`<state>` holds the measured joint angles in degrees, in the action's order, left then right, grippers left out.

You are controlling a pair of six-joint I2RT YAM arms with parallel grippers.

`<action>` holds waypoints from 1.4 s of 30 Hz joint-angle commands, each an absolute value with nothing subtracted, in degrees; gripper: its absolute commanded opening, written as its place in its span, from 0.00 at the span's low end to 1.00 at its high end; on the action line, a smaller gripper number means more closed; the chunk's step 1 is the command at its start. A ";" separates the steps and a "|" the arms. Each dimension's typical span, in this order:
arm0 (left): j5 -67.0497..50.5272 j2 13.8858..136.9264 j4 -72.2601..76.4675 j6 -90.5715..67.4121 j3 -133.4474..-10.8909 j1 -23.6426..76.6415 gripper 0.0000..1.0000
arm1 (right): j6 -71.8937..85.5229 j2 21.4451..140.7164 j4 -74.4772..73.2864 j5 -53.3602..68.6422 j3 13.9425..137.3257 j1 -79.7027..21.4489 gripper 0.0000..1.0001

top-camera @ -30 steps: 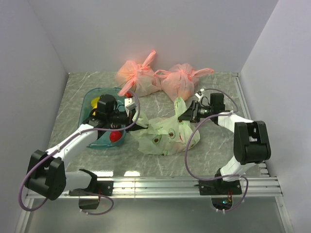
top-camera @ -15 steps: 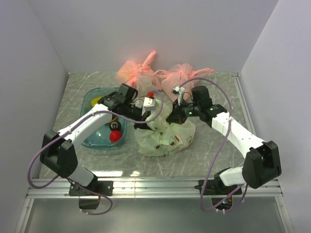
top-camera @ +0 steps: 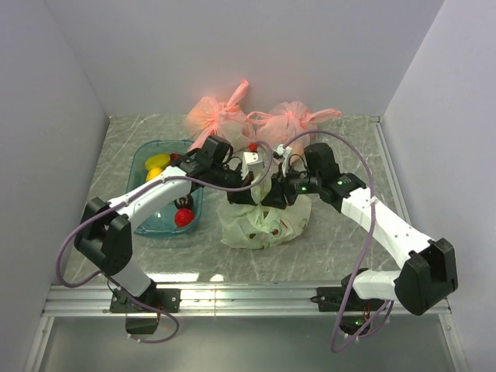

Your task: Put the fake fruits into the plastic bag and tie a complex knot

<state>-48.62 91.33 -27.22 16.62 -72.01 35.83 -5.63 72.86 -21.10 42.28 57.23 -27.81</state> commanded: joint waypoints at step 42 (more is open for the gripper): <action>-53.34 81.82 -10.47 -1.56 -68.73 32.78 0.40 | -4.92 74.97 -19.51 50.71 60.03 -27.42 0.00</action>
